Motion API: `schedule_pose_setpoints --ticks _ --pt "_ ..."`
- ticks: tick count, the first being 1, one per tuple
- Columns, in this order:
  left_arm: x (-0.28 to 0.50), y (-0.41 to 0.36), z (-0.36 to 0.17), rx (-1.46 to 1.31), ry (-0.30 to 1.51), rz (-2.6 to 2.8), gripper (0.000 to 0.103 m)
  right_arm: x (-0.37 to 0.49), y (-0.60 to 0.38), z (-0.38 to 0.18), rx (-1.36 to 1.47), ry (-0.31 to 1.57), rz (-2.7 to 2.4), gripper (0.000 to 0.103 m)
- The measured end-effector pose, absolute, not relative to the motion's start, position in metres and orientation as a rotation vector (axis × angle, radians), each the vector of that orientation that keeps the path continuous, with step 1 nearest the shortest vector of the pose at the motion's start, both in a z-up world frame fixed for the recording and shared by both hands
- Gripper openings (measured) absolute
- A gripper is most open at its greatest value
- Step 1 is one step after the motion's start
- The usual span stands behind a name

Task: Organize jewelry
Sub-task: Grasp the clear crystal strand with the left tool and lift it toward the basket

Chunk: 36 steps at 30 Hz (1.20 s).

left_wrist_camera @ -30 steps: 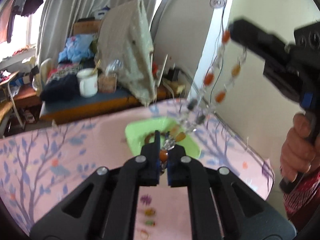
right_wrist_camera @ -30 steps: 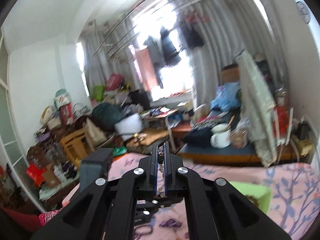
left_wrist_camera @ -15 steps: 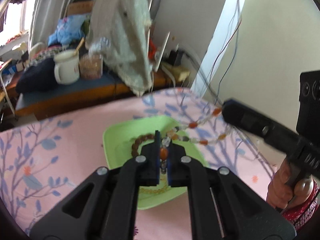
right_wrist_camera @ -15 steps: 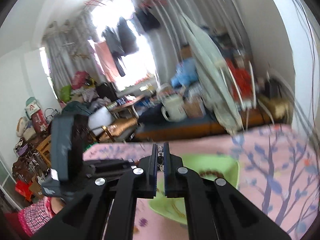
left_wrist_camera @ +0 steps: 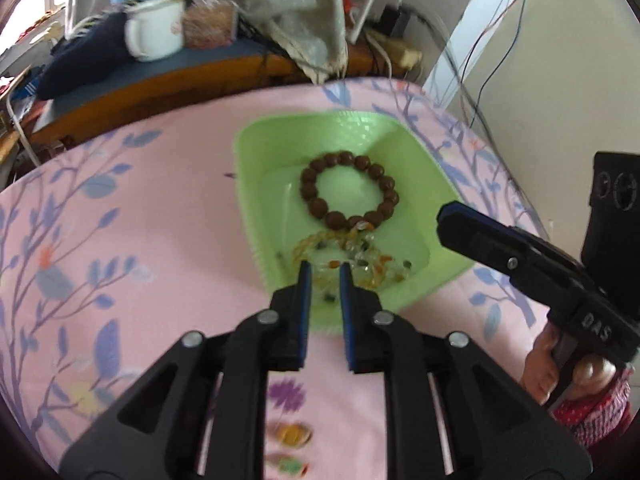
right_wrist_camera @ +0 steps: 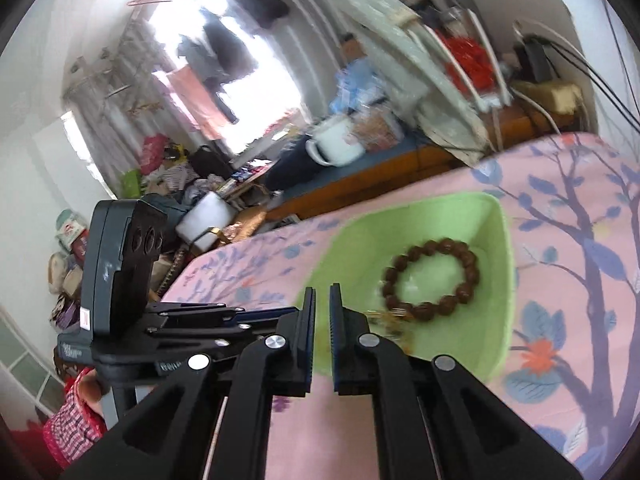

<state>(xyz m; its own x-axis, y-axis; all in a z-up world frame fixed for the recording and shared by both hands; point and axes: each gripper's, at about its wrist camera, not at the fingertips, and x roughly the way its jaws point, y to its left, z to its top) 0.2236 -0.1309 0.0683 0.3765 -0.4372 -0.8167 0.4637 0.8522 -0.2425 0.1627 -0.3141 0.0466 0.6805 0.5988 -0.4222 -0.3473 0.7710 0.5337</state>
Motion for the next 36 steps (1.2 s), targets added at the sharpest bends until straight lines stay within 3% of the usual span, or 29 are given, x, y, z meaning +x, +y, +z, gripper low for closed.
schedule_pose_setpoints --ticks 4,5,6,8,13,16,23,26,36 --pt "0.195 -0.072 0.091 -0.066 0.946 -0.567 0.013 0.138 -0.288 0.058 0.420 0.621 0.647 0.000" --pt "0.184 -0.048 0.095 -0.083 0.915 -0.535 0.013 0.135 -0.280 0.059 0.405 0.627 0.660 0.016" --pt "0.179 -0.036 0.096 -0.086 0.904 -0.509 0.013 0.131 -0.270 0.059 0.387 0.635 0.675 0.023" --pt "0.165 -0.008 0.095 -0.082 0.882 -0.436 0.013 0.122 -0.246 0.055 0.329 0.662 0.711 0.026" --pt "0.135 0.036 0.071 -0.090 0.895 -0.340 0.013 0.119 -0.201 0.038 0.147 0.750 0.701 0.025" --pt "0.119 0.049 0.053 -0.090 0.900 -0.312 0.014 0.131 -0.184 0.025 0.095 0.803 0.680 0.011" --pt "0.112 0.057 0.034 -0.166 0.929 -0.343 0.013 0.178 -0.154 -0.006 -0.022 0.894 0.546 0.009" --pt "0.106 0.051 0.035 -0.156 0.923 -0.364 0.013 0.182 -0.158 -0.009 0.029 0.911 0.585 0.000" --pt "0.102 0.021 0.051 -0.126 0.887 -0.449 0.017 0.138 -0.177 0.071 0.183 0.762 0.764 0.000"
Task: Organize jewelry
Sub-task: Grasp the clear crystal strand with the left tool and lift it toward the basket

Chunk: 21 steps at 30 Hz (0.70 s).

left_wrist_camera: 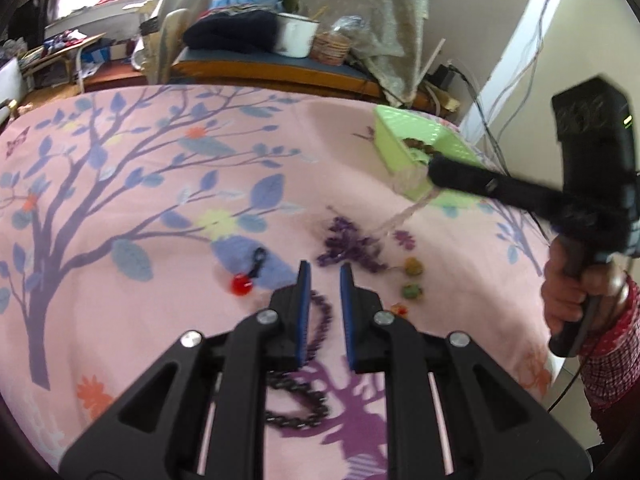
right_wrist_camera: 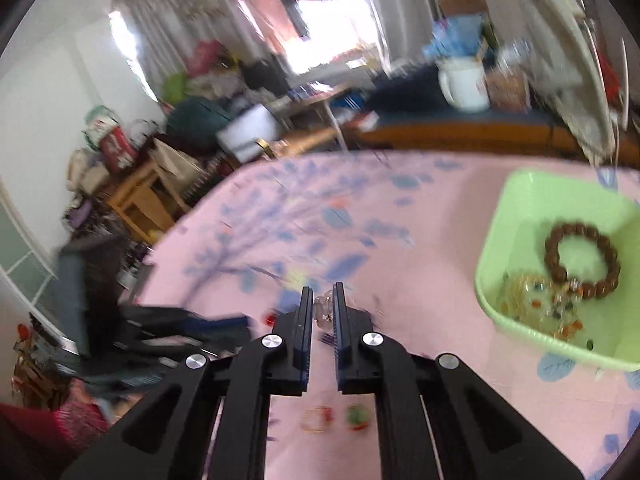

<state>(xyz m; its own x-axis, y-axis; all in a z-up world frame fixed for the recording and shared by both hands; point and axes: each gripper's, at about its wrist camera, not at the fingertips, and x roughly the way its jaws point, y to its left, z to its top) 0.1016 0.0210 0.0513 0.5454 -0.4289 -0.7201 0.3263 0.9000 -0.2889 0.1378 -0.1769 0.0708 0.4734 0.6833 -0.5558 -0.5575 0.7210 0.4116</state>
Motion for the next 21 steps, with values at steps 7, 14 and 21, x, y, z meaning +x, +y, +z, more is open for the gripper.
schedule_pose_setpoints --ticks 7,14,21 --pt "0.088 0.003 0.073 -0.083 0.798 -0.480 0.056 0.109 -0.174 0.132 0.207 0.611 0.861 0.000" --pt "0.081 -0.011 0.102 -0.105 0.718 -0.567 0.062 0.094 -0.164 0.169 0.201 0.527 0.907 0.000" --pt "0.088 -0.017 0.106 -0.122 0.702 -0.630 0.005 0.088 -0.166 0.172 0.213 0.510 0.907 0.000"
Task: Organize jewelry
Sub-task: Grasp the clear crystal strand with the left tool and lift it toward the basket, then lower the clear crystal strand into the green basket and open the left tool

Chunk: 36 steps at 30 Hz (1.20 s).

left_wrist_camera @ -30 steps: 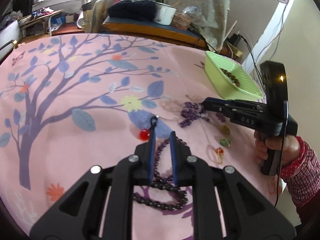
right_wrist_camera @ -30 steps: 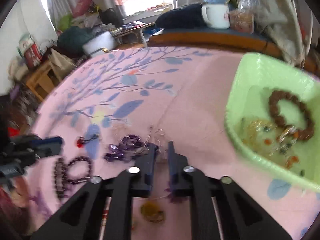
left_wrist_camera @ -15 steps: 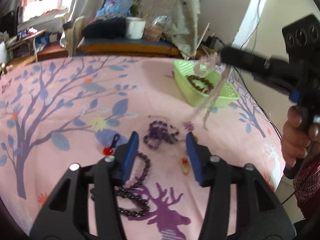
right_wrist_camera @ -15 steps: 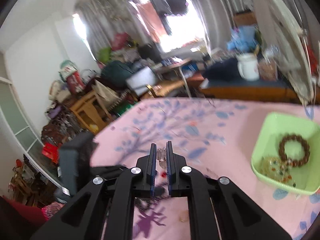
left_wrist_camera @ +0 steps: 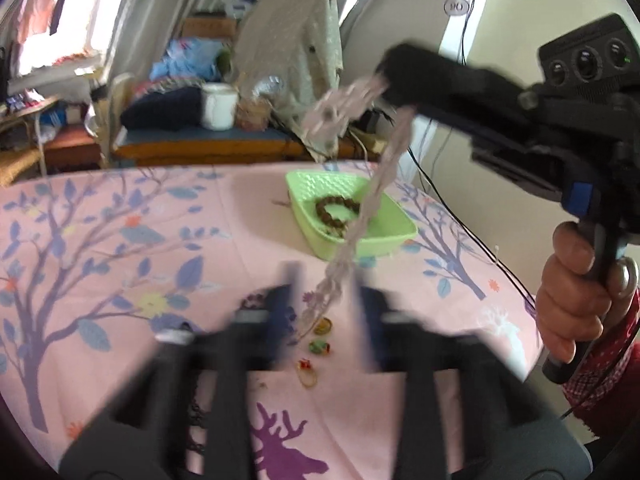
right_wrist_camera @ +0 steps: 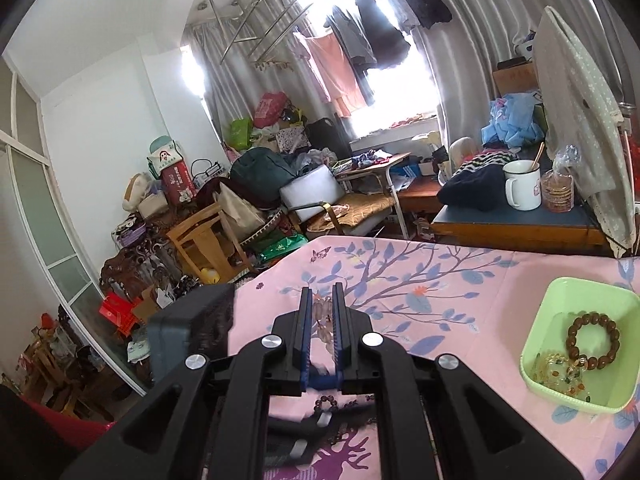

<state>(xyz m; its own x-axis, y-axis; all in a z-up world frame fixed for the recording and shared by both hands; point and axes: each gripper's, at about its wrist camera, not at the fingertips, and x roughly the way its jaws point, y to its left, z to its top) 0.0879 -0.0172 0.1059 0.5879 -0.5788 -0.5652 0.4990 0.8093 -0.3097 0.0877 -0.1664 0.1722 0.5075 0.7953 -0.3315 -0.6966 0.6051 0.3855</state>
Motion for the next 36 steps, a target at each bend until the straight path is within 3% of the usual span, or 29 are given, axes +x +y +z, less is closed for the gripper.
schedule_pose_setpoints --ticks 8,14,19,27,36 --pt "0.108 -0.021 0.135 -0.161 0.680 -0.668 0.005 0.101 -0.200 0.172 0.240 0.489 0.812 0.000" --pt "0.151 -0.053 0.192 -0.186 0.601 -0.708 0.005 0.122 -0.243 0.190 0.279 0.433 0.707 0.000" --pt "0.186 -0.096 0.205 -0.188 0.589 -0.739 0.005 0.140 -0.282 0.197 0.300 0.397 0.613 0.000" --pt "0.232 -0.147 0.145 -0.170 0.725 -0.723 0.005 0.172 -0.321 0.124 0.340 0.502 0.508 0.000" --pt "0.251 -0.153 0.056 -0.030 1.048 -0.595 0.006 0.188 -0.322 0.025 0.453 0.691 0.490 0.000"
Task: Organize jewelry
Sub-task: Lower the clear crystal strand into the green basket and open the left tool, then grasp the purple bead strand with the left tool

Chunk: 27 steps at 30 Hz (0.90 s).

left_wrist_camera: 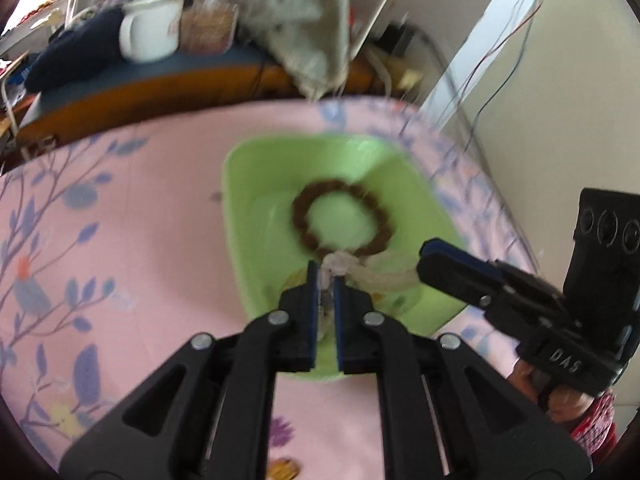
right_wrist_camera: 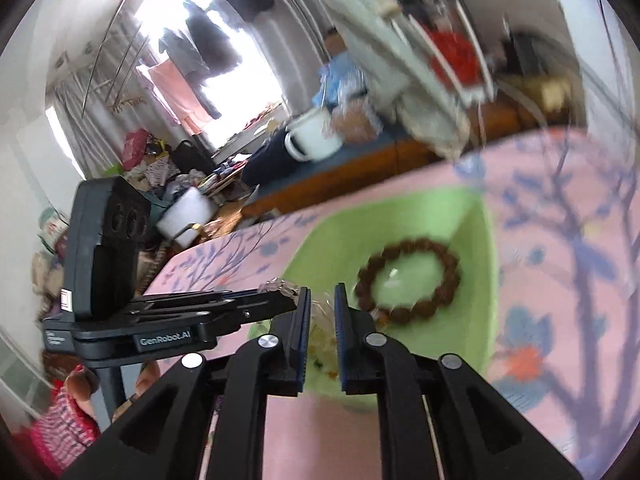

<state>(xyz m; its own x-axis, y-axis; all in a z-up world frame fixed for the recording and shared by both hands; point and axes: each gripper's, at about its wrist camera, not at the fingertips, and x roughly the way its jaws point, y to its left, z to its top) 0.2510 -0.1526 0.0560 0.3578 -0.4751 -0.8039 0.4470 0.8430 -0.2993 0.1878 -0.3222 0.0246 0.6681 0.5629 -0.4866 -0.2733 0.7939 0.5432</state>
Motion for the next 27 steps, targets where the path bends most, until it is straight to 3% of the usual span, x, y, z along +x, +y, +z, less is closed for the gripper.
schedule_pose_setpoints --ticks 2,4,5,10,13,20,27 --pt "0.246 -0.138 0.057 -0.013 1.052 -0.585 0.007 0.186 -0.320 0.022 0.488 0.701 0.507 0.001" --pt "0.241 -0.122 0.065 -0.002 1.037 -0.576 0.009 0.178 -0.313 0.031 0.475 0.675 0.526 0.017" --pt "0.237 -0.111 0.070 -0.006 1.027 -0.567 0.010 0.175 -0.310 0.037 0.463 0.666 0.528 0.019" --pt "0.206 -0.045 0.094 -0.091 0.933 -0.540 0.013 0.153 -0.282 0.057 0.404 0.649 0.607 0.019" --pt "0.185 -0.013 0.096 -0.124 0.893 -0.506 0.013 0.146 -0.254 0.049 0.345 0.733 0.679 0.019" --pt "0.138 0.043 0.057 -0.180 0.930 -0.415 0.013 0.143 -0.215 0.029 0.232 0.805 0.685 0.014" --pt "0.124 0.047 0.045 -0.247 0.936 -0.438 0.013 0.192 -0.186 0.013 0.207 0.927 0.566 0.014"
